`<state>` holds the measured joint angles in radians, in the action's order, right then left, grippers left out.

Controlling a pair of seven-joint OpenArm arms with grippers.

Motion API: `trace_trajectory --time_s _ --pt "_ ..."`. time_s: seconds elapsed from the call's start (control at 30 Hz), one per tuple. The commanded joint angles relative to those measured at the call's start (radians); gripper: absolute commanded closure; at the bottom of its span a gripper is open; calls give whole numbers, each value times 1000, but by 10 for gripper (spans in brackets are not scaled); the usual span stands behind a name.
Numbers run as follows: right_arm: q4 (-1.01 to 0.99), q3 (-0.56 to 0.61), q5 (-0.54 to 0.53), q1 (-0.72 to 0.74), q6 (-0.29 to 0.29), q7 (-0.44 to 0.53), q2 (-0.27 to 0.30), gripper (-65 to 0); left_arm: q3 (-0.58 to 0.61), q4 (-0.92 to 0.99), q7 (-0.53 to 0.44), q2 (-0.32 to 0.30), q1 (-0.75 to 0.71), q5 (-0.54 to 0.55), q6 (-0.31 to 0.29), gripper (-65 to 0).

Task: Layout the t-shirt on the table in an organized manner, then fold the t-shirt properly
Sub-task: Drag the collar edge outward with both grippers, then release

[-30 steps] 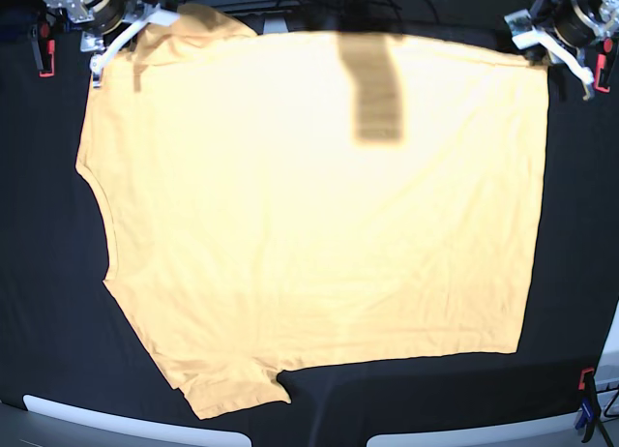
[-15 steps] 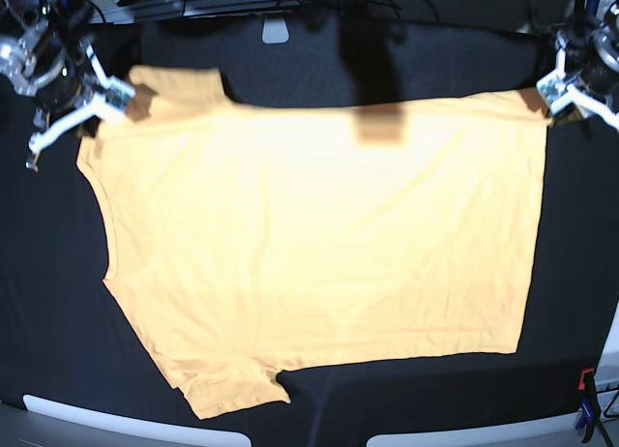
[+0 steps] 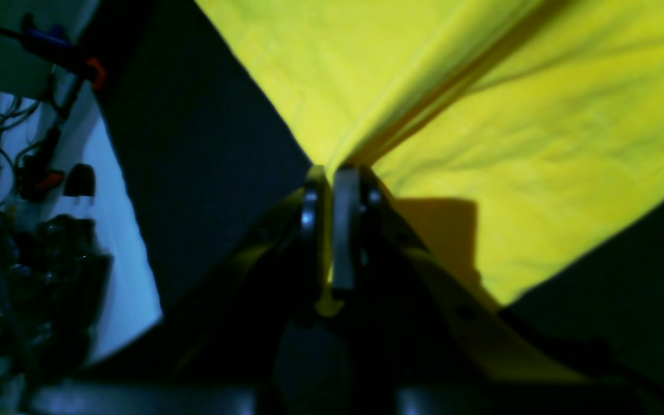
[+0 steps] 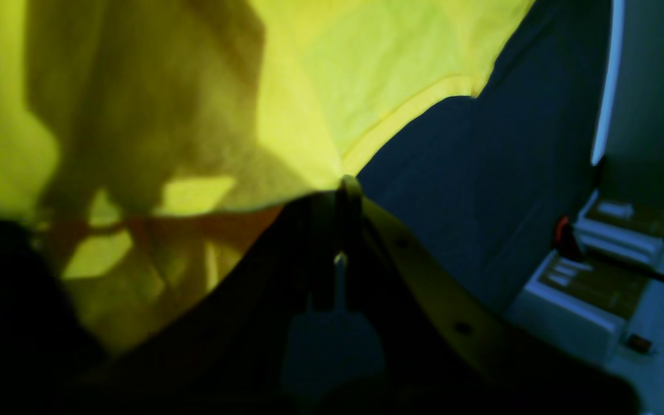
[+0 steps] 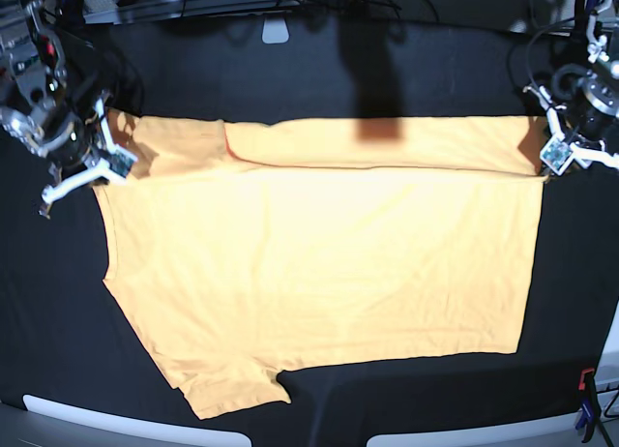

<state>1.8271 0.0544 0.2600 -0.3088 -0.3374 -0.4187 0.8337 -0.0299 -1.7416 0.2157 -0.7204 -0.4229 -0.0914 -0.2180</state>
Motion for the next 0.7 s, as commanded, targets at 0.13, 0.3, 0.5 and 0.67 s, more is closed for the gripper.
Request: trace_trajectory --time_s 0.13,0.3,0.5,0.67 --pt "-56 66 -37 144 24 0 22 0 -12 58 -32 14 53 33 -10 0" --pt "-138 171 -37 253 24 2 22 0 -6 115 -50 46 90 33 -21 0" --pt "-248 302 -36 370 55 1 -21 0 -6 208 -58 97 167 33 -21 0" --pt "-301 354 -37 443 58 0 -58 0 -6 258 -63 124 203 29 -22 0"
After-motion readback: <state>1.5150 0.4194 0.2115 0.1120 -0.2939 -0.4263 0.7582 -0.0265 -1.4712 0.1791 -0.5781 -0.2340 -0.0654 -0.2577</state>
